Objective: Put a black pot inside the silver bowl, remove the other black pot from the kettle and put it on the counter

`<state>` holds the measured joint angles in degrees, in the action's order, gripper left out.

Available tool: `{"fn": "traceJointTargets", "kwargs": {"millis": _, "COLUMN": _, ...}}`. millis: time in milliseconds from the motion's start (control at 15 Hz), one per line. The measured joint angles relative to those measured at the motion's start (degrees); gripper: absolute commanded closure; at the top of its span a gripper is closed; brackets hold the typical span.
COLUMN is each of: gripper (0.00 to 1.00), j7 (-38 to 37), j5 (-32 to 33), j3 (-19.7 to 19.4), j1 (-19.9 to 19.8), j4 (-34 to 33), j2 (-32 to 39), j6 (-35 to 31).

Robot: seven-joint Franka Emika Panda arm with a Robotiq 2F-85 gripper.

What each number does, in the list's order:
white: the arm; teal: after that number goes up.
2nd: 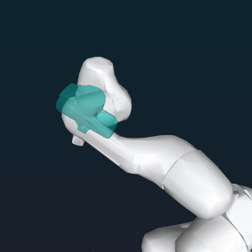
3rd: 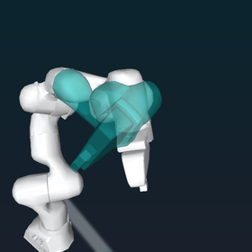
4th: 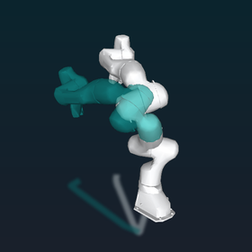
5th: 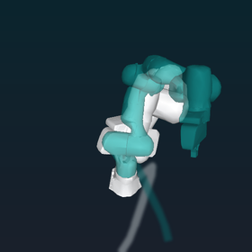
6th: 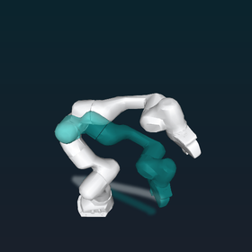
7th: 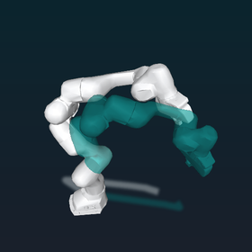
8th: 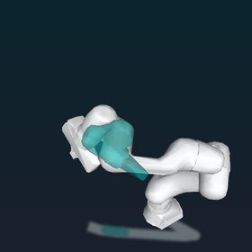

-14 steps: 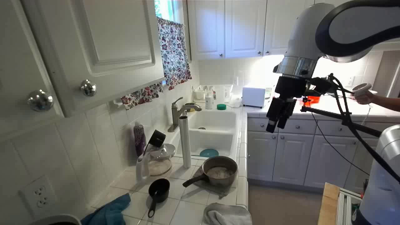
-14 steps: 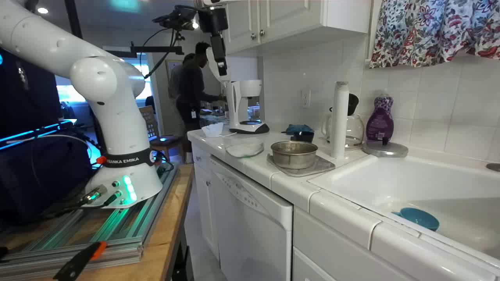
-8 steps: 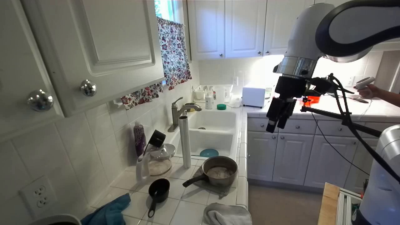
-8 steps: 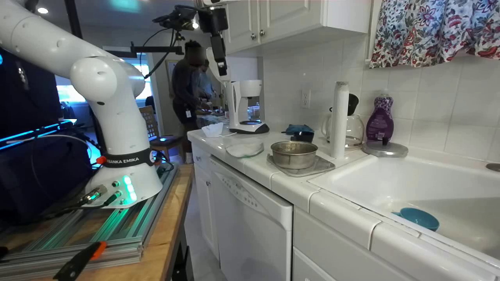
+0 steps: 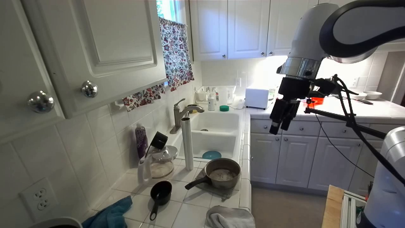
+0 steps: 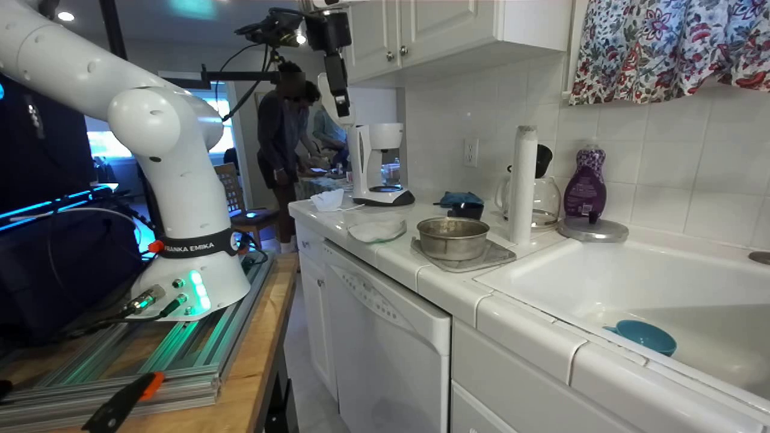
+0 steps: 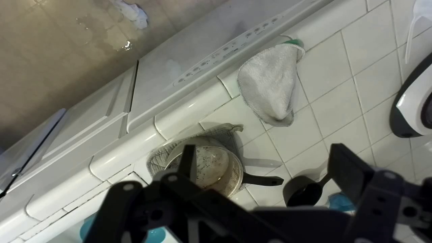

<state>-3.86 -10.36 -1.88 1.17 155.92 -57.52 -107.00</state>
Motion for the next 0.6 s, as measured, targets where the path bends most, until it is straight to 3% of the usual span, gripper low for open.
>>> {"fn": "traceJointTargets", "kwargs": {"millis": 267, "gripper": 0.00, "j7": -0.1, "j5": -0.5, "j3": 0.4, "j1": -0.1, "j4": 0.1, "j2": 0.8, "j6": -1.8}}
{"fn": "traceJointTargets", "kwargs": {"millis": 600, "gripper": 0.00, "j7": -3.6, "j5": -4.3, "j3": 4.4, "j1": 0.5, "j4": 1.7, "j2": 5.9, "j6": -14.2}}
